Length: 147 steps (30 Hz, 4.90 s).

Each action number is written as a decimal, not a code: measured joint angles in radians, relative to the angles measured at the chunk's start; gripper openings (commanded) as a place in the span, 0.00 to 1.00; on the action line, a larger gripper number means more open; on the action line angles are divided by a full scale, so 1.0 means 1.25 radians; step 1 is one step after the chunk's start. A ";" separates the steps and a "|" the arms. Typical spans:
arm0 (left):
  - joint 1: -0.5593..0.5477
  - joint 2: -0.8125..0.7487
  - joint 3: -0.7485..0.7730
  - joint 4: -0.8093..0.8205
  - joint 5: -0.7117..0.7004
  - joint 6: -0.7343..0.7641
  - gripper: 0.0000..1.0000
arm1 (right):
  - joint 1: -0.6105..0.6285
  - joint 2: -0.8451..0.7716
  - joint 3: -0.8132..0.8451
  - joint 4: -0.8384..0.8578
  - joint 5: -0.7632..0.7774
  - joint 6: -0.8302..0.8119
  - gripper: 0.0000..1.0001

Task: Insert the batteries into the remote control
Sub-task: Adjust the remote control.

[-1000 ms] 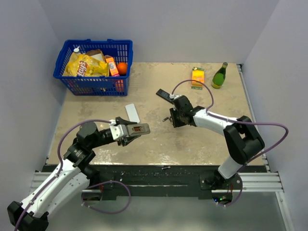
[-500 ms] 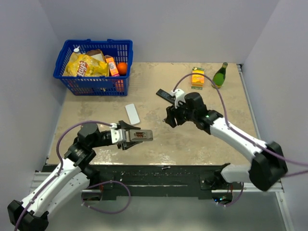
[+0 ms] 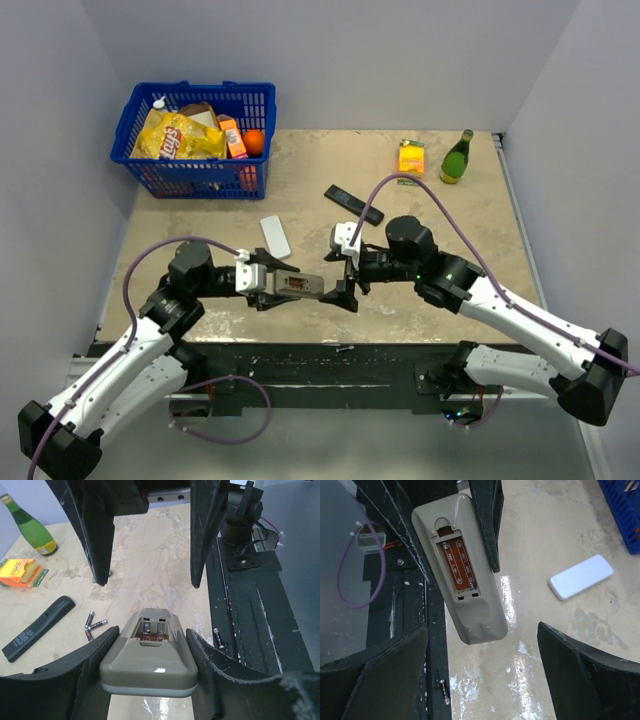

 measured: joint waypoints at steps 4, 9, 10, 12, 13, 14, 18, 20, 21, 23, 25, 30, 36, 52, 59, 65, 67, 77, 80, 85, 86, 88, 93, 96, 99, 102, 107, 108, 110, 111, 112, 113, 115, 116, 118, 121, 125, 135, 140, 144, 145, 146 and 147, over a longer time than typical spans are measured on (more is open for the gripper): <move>0.000 0.000 0.003 -0.015 0.013 0.015 0.00 | 0.011 0.019 0.000 -0.002 0.053 0.016 0.86; 0.000 -0.028 0.004 -0.080 0.020 0.056 0.00 | 0.001 0.035 0.000 0.000 0.204 0.085 0.82; 0.000 -0.041 0.004 -0.088 0.020 0.063 0.00 | -0.006 0.047 0.000 0.000 0.223 0.097 0.82; 0.000 -0.072 0.004 -0.096 0.017 0.077 0.00 | -0.026 0.079 0.000 -0.002 0.245 0.114 0.82; 0.000 -0.080 0.004 -0.099 0.015 0.080 0.00 | -0.032 0.090 0.000 -0.004 0.249 0.117 0.83; 0.000 -0.090 0.004 -0.099 0.013 0.085 0.00 | -0.040 0.100 -0.001 -0.007 0.242 0.115 0.85; 0.000 -0.080 0.004 -0.102 0.009 0.095 0.00 | -0.044 0.047 -0.047 0.024 0.153 0.100 0.90; 0.000 -0.054 0.004 -0.103 0.008 0.096 0.00 | -0.034 -0.004 -0.067 0.042 0.109 0.085 0.95; 0.000 -0.044 0.004 -0.103 0.008 0.096 0.00 | -0.029 -0.028 -0.073 0.052 0.086 0.074 0.96; 0.000 -0.018 0.004 -0.106 0.008 0.096 0.00 | -0.020 -0.053 -0.073 0.071 0.051 0.054 0.98; 0.000 0.002 0.004 -0.112 0.008 0.096 0.00 | -0.010 -0.058 -0.072 0.083 0.019 0.034 0.98; 0.000 0.006 0.006 -0.105 0.014 0.087 0.00 | 0.045 0.003 -0.072 0.087 0.009 -0.004 0.98; 0.000 0.005 0.009 -0.074 0.021 0.053 0.00 | 0.110 0.080 -0.070 0.088 0.057 -0.035 0.97; 0.002 -0.008 0.009 -0.013 0.032 -0.044 0.00 | 0.172 0.132 -0.061 0.148 0.179 -0.075 0.06; -0.001 -0.028 0.005 0.038 -0.019 -0.128 0.80 | 0.175 0.103 -0.062 0.164 0.199 -0.042 0.00; -0.003 -0.091 -0.041 0.184 -0.203 -0.323 0.95 | 0.178 0.074 -0.081 0.273 0.326 0.062 0.00; -0.003 -0.114 -0.060 0.219 -0.267 -0.399 0.93 | 0.181 0.077 -0.089 0.308 0.375 0.092 0.00; -0.004 -0.151 -0.157 0.367 -0.478 -0.671 0.72 | 0.289 0.157 -0.099 0.444 0.616 0.181 0.00; -0.004 -0.164 -0.176 0.382 -0.525 -0.704 0.70 | 0.309 0.180 -0.099 0.462 0.661 0.192 0.00; -0.004 -0.192 -0.183 0.408 -0.600 -0.740 0.70 | 0.338 0.219 -0.099 0.483 0.730 0.195 0.00; -0.004 -0.194 -0.183 0.412 -0.611 -0.746 0.69 | 0.342 0.224 -0.099 0.485 0.739 0.195 0.00; -0.004 -0.192 -0.183 0.420 -0.631 -0.761 0.70 | 0.352 0.234 -0.099 0.489 0.762 0.194 0.00; -0.004 -0.149 -0.159 0.389 -0.650 -0.784 0.69 | 0.368 0.252 -0.097 0.491 0.804 0.191 0.00; -0.004 -0.123 -0.150 0.373 -0.652 -0.794 0.67 | 0.373 0.264 -0.087 0.490 0.822 0.188 0.00; -0.004 -0.109 -0.150 0.368 -0.651 -0.812 0.61 | 0.376 0.274 -0.075 0.491 0.837 0.186 0.00; -0.005 -0.096 -0.150 0.366 -0.648 -0.833 0.53 | 0.378 0.282 -0.065 0.490 0.847 0.186 0.00; -0.013 -0.089 -0.150 0.367 -0.645 -0.852 0.26 | 0.384 0.305 -0.050 0.483 0.869 0.186 0.00; -0.015 -0.089 -0.150 0.367 -0.645 -0.855 0.20 | 0.385 0.310 -0.047 0.481 0.872 0.185 0.00; -0.017 -0.087 -0.150 0.367 -0.644 -0.854 0.06 | 0.386 0.318 -0.043 0.475 0.881 0.184 0.12; -0.019 -0.085 -0.150 0.365 -0.644 -0.852 0.02 | 0.386 0.318 -0.043 0.472 0.881 0.185 0.17; -0.020 -0.084 -0.150 0.365 -0.645 -0.853 0.00 | 0.386 0.318 -0.042 0.469 0.881 0.186 0.23; -0.020 -0.084 -0.150 0.364 -0.646 -0.851 0.00 | 0.386 0.318 -0.042 0.467 0.881 0.188 0.37; -0.020 -0.085 -0.148 0.353 -0.652 -0.844 0.00 | 0.386 0.317 -0.042 0.462 0.880 0.192 0.49; -0.020 -0.087 -0.145 0.346 -0.654 -0.839 0.00 | 0.386 0.316 -0.042 0.461 0.877 0.193 0.59; -0.022 -0.092 -0.137 0.331 -0.660 -0.829 0.00 | 0.386 0.311 -0.042 0.460 0.872 0.192 0.66; -0.023 -0.097 -0.118 0.301 -0.686 -0.803 0.00 | 0.385 0.286 -0.049 0.463 0.838 0.190 0.78; -0.021 -0.094 -0.074 0.250 -0.700 -0.753 0.00 | 0.353 0.204 -0.093 0.468 0.720 0.194 0.91; -0.021 -0.040 0.017 0.242 -0.558 -0.674 0.00 | 0.056 0.072 -0.159 0.467 0.228 0.220 0.91; -0.021 -0.021 0.021 0.272 -0.481 -0.677 0.00 | 0.028 0.093 -0.167 0.476 0.045 0.226 0.85; -0.021 -0.010 0.031 0.282 -0.428 -0.677 0.00 | 0.016 0.118 -0.170 0.493 -0.052 0.237 0.80; -0.021 -0.009 0.034 0.282 -0.418 -0.677 0.00 | 0.012 0.122 -0.170 0.496 -0.072 0.241 0.78; -0.021 -0.009 0.036 0.284 -0.408 -0.677 0.00 | 0.008 0.124 -0.170 0.500 -0.089 0.244 0.76; -0.021 -0.009 0.037 0.290 -0.398 -0.678 0.00 | 0.006 0.124 -0.170 0.503 -0.104 0.247 0.74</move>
